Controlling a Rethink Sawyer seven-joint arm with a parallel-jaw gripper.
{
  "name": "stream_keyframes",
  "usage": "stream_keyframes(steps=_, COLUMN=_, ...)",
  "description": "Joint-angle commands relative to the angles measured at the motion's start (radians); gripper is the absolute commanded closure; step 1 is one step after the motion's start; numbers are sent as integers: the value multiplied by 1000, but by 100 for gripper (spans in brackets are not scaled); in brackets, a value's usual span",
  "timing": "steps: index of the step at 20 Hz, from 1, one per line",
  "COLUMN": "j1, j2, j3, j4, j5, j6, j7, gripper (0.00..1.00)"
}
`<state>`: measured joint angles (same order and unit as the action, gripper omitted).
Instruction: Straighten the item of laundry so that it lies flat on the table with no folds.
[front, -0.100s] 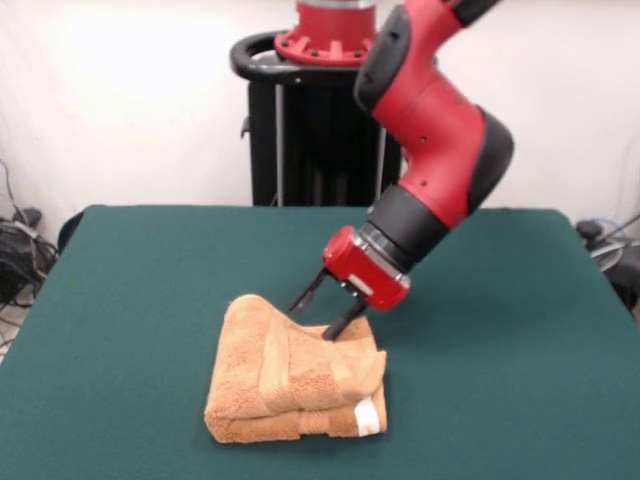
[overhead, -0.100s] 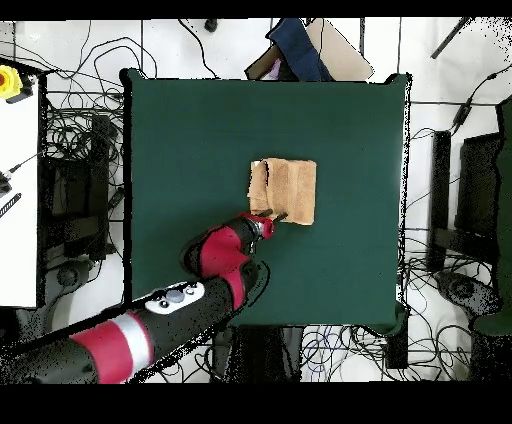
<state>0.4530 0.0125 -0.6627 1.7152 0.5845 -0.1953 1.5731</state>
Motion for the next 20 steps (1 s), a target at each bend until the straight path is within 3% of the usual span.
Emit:
stream_keyframes(steps=1, j1=-101, j2=-57, j3=306, j4=-109, j5=-145, j6=103, j7=100, gripper=0)
stream_keyframes(steps=6, j1=-112, j2=-59, j3=312, j4=-118, j5=-180, j6=103, j7=111, gripper=0)
stream_keyframes(steps=10, j1=-218, j2=-111, j3=428, j4=-105, j5=-311, j6=69, j7=93, gripper=0)
stream_keyframes(steps=18, j1=-338, j2=-139, j3=541, j4=-130, j5=-480, j6=118, j7=59, gripper=0)
stream_keyframes(steps=19, j1=-356, j2=-144, j3=559, j4=-132, j5=-516, j6=127, j7=74, gripper=100)
stream_keyframes(steps=20, j1=-363, j2=-147, j3=568, j4=-128, j5=-523, j6=121, j7=79, gripper=100)
